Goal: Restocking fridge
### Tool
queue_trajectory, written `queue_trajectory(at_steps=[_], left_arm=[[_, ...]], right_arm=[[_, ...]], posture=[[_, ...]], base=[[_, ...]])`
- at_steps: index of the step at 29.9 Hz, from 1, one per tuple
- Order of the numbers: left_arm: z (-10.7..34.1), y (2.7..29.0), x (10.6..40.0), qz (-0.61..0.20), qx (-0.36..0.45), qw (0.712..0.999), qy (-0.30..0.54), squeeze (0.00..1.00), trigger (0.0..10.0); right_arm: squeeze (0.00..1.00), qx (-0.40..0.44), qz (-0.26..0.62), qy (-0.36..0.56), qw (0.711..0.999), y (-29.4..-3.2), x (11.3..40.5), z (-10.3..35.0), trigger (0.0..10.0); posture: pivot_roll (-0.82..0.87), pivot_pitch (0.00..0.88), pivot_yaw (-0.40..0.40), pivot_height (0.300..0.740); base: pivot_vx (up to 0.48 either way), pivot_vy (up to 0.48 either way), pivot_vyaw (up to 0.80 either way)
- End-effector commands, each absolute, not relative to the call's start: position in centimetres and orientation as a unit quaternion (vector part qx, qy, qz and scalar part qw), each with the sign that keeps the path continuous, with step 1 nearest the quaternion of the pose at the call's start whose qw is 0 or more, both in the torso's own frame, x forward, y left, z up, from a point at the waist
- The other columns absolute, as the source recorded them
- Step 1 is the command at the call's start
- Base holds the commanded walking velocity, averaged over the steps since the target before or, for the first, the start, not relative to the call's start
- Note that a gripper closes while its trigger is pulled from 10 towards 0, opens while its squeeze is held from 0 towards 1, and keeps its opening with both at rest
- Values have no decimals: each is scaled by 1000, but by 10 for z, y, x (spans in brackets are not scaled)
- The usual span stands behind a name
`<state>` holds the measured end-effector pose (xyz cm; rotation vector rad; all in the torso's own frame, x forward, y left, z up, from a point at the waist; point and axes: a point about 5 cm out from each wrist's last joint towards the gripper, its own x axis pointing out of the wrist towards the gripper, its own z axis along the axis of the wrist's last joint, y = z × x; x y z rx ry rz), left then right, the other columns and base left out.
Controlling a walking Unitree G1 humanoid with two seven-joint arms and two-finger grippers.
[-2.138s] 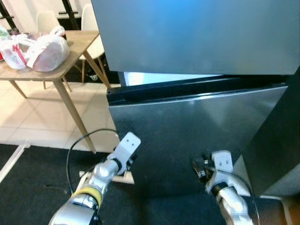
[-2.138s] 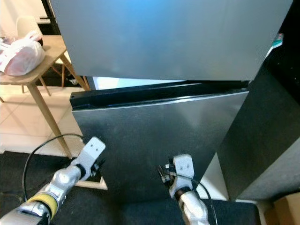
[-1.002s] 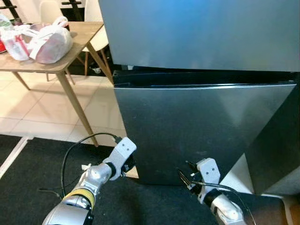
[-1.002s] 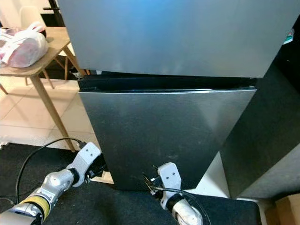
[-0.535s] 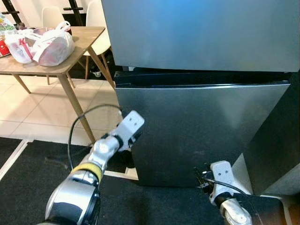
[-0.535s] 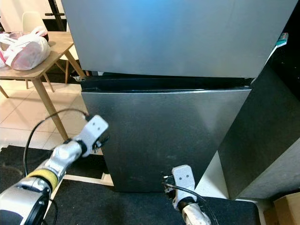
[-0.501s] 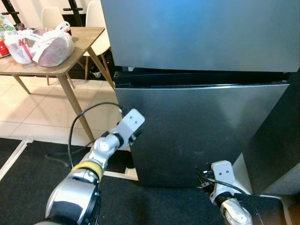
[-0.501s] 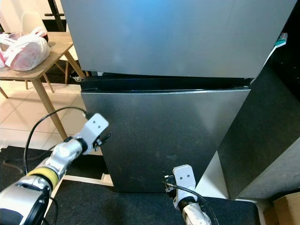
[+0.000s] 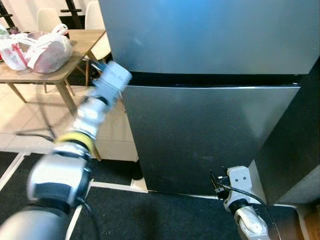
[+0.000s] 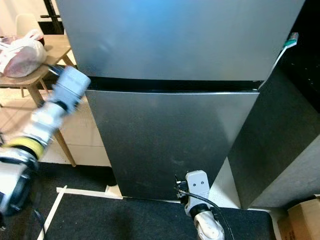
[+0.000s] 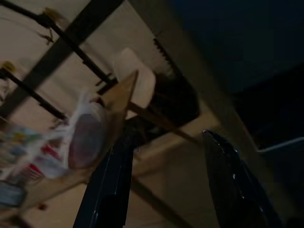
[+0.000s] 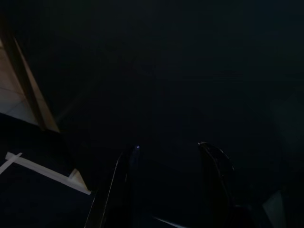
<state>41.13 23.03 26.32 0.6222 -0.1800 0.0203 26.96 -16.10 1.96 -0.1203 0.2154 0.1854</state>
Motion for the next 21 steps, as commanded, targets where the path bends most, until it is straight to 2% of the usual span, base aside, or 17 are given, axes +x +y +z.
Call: queue_trajectory(at_steps=[1, 4, 5, 7, 8, 9, 13, 17, 21], left_arm=[[240, 233, 408, -15, 289, 956, -54, 0, 10000], [205, 220, 402, -94, 285, 954, -12, 0, 10000], [205, 220, 402, -94, 285, 954, -12, 0, 10000], [160, 208, 390, -145, 261, 954, 38, 0, 10000], [121, 199, 375, -174, 231, 954, 78, 0, 10000], [112, 197, 370, -180, 221, 955, 85, 0, 10000], [58, 194, 340, -154, 192, 955, 167, 0, 10000], [39, 195, 328, -137, 177, 954, 199, 0, 10000], [-3, 197, 293, -62, 93, 953, 282, 0, 10000]], right_arm=[[0, -53, 96, 119, 987, -159, 265, 12, 10000], [0, -55, 101, 122, 986, -157, 264, 11, 10000], [0, -55, 101, 122, 986, -157, 264, 11, 10000], [0, -52, 108, 121, 985, -154, 265, 11, 10000], [0, -50, 113, 122, 985, -153, 265, 11, 10000], [0, -49, 114, 122, 985, -152, 265, 11, 10000], [0, -65, 122, 149, 979, -155, 262, 4, 10000], [0, -67, 126, 169, 975, -157, 258, -3, 10000], [0, -90, 114, 272, 951, -170, 231, -37, 10000]], posture=[[-105, 113, 50, 740], [-102, 112, 44, 740], [-102, 112, 44, 740], [-103, 112, 41, 740], [-104, 112, 41, 740], [-104, 112, 41, 740], [-111, 110, 47, 740], [-109, 103, 48, 740], [-92, 81, 42, 740]], base=[[0, 0, 0], [0, 0, 0], [0, 0, 0], [0, 0, 0], [0, 0, 0], [0, 0, 0], [0, 0, 0], [0, 0, 0], [0, 0, 0]])
